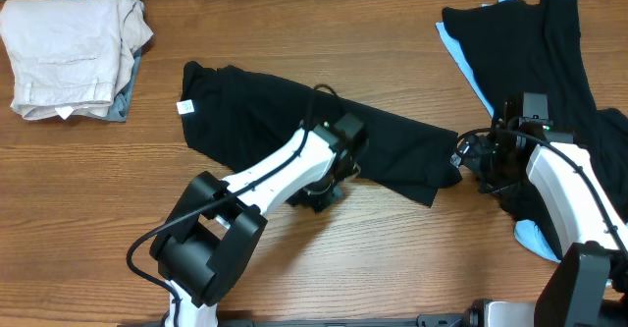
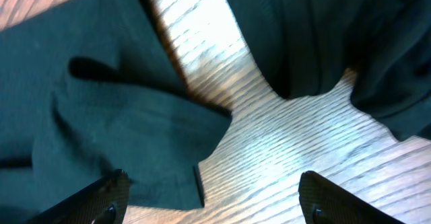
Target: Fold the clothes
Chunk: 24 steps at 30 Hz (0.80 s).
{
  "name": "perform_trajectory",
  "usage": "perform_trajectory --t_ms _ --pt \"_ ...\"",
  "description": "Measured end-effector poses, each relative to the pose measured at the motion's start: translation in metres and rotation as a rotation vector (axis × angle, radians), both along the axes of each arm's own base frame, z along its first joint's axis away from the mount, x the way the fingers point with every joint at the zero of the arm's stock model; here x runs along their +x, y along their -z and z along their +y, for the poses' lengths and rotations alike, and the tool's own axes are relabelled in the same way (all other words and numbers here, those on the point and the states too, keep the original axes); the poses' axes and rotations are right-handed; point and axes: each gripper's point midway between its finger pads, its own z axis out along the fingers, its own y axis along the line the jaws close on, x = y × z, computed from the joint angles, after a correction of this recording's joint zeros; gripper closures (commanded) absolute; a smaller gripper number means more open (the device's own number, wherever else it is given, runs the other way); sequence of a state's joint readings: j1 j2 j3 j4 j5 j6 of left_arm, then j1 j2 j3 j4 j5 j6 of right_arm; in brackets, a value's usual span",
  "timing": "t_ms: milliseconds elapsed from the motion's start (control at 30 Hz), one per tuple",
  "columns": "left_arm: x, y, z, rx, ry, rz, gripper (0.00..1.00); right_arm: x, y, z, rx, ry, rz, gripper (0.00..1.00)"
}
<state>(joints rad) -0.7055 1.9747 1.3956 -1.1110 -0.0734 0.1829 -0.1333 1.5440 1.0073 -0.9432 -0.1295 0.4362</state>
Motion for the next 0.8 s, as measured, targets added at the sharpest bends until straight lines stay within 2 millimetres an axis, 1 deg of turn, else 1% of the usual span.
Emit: perform_trajectory --t_ms 67,133,167,233,267,333,433,533,567,600,667,767,800 --pt "0.028 -0.031 -0.014 -0.048 -0.041 -0.076 0.96 0.000 0.000 0.006 0.007 -0.026 -0.001 0.19" --pt "0.045 -0.054 -0.019 -0.076 -0.072 -0.118 0.96 -0.001 0.004 0.009 0.010 -0.035 -0.003 0.20" --pt "0.058 -0.070 -0.022 -0.105 -0.097 -0.155 0.96 -0.006 0.009 0.010 0.009 -0.027 0.015 0.20" --pt "0.076 -0.089 -0.024 -0.143 -0.128 -0.205 0.96 -0.016 0.020 0.009 0.000 -0.006 0.043 0.21" --pt "0.081 -0.093 -0.022 -0.152 -0.141 -0.216 0.96 -0.019 0.026 0.008 -0.003 0.004 0.049 0.22" --pt "0.092 -0.099 -0.013 -0.159 -0.178 -0.234 0.96 -0.026 0.036 0.008 -0.007 0.015 0.061 0.22" --pt "0.098 -0.098 0.001 -0.150 -0.222 -0.234 0.96 -0.020 0.042 0.006 -0.015 0.023 0.025 0.24" --pt "0.105 -0.098 0.013 -0.146 -0.255 -0.236 0.96 -0.011 0.046 0.005 -0.019 0.029 -0.026 0.28" --pt "0.107 -0.098 0.016 -0.145 -0.263 -0.236 0.96 -0.008 0.048 0.005 -0.019 0.031 -0.043 0.37" --pt "0.108 -0.098 0.018 -0.144 -0.268 -0.237 0.96 -0.007 0.049 0.005 -0.019 0.032 -0.051 0.42" --pt "0.108 -0.098 0.019 -0.144 -0.272 -0.239 0.96 -0.004 0.051 0.007 -0.010 0.034 -0.075 0.46" --pt "0.110 -0.099 0.020 -0.144 -0.273 -0.244 0.96 -0.006 0.056 0.011 0.011 0.030 -0.081 0.57" --pt "0.110 -0.099 0.019 -0.146 -0.273 -0.246 0.96 -0.006 0.057 0.012 0.015 0.028 -0.083 0.57"
